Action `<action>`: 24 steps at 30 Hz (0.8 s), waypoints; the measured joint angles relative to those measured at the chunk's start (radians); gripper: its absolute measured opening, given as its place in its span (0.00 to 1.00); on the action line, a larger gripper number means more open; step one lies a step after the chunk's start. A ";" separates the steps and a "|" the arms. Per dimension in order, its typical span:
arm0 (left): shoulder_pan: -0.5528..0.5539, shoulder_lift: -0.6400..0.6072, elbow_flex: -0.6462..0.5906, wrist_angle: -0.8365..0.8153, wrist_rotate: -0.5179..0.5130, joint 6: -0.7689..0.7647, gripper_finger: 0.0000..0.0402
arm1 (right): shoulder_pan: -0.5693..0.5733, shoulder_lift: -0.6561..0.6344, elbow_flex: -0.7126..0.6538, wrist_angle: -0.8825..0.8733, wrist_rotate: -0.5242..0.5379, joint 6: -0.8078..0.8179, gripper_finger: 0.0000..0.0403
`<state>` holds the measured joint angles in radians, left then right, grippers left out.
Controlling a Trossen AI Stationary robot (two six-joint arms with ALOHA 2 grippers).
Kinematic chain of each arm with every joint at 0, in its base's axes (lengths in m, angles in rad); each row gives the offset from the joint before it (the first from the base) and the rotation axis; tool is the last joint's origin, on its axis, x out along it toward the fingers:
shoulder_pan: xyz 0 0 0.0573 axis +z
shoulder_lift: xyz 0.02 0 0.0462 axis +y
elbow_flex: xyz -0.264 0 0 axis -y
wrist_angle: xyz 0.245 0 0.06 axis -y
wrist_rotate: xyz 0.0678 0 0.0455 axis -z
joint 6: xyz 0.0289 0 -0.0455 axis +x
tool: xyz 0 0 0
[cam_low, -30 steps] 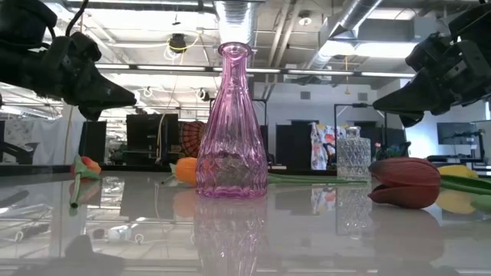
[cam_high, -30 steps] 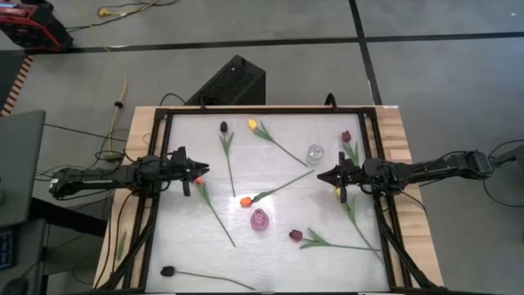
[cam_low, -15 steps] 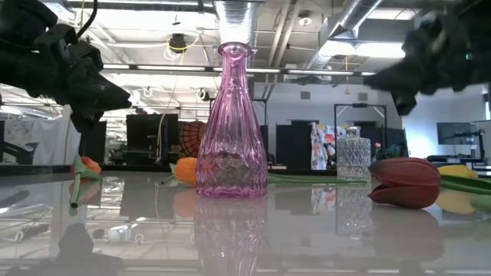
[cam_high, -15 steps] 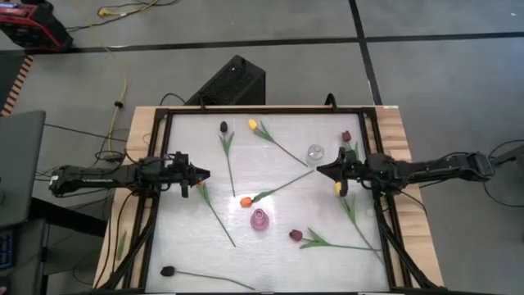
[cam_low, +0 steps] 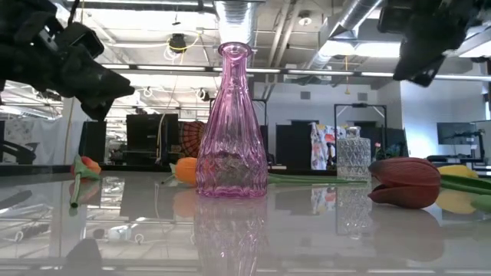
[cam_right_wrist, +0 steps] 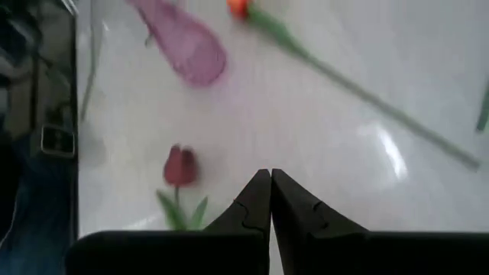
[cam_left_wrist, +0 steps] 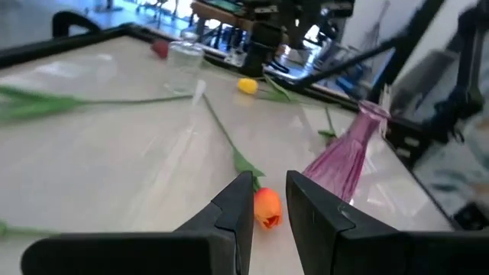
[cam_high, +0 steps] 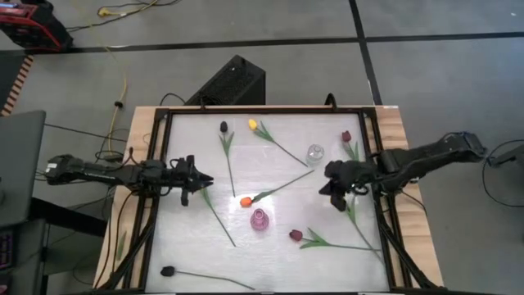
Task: Sort flowers into vase by color
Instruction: Put the bottom red flower into the violet vase
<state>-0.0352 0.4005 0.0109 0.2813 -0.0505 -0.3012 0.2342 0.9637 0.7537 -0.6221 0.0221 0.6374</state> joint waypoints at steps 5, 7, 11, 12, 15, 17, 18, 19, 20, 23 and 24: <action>-0.017 0.062 0.000 0.078 0.040 0.091 0.17 | 0.102 0.164 0.142 -0.096 -0.011 0.142 0.10; -0.019 0.081 0.000 0.095 0.044 0.129 0.17 | 0.143 0.222 0.181 -0.101 -0.046 0.189 0.10; -0.019 0.107 0.000 0.111 0.042 0.147 0.17 | 0.240 0.339 0.229 -0.100 -0.099 0.220 0.10; -0.019 0.112 0.000 0.113 0.043 0.148 0.17 | 0.266 0.369 0.240 -0.102 -0.107 0.220 0.10; -0.019 0.122 0.000 0.127 0.065 0.134 0.17 | 0.338 0.451 0.274 -0.114 -0.115 0.222 0.10; -0.019 0.124 0.000 0.132 0.095 0.133 0.17 | 0.378 0.501 0.293 -0.129 -0.115 0.223 0.10; -0.019 0.124 0.000 0.132 0.100 0.140 0.17 | 0.395 0.527 0.303 -0.141 -0.115 0.227 0.10; -0.019 0.124 0.000 0.132 0.104 0.149 0.17 | 0.409 0.549 0.311 -0.159 -0.115 0.230 0.10; -0.019 0.124 0.000 0.132 0.104 0.157 0.17 | 0.422 0.569 0.319 -0.176 -0.117 0.236 0.10; -0.019 0.124 0.000 0.135 0.104 0.165 0.17 | 0.450 0.629 0.328 -0.227 -0.122 0.267 0.10; -0.019 0.124 0.000 0.137 0.104 0.165 0.17 | 0.457 0.648 0.328 -0.239 -0.123 0.282 0.10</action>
<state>-0.0540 0.5247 0.0109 0.4182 0.0532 -0.1364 0.6911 1.6114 1.0817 -0.8612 -0.1005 0.9193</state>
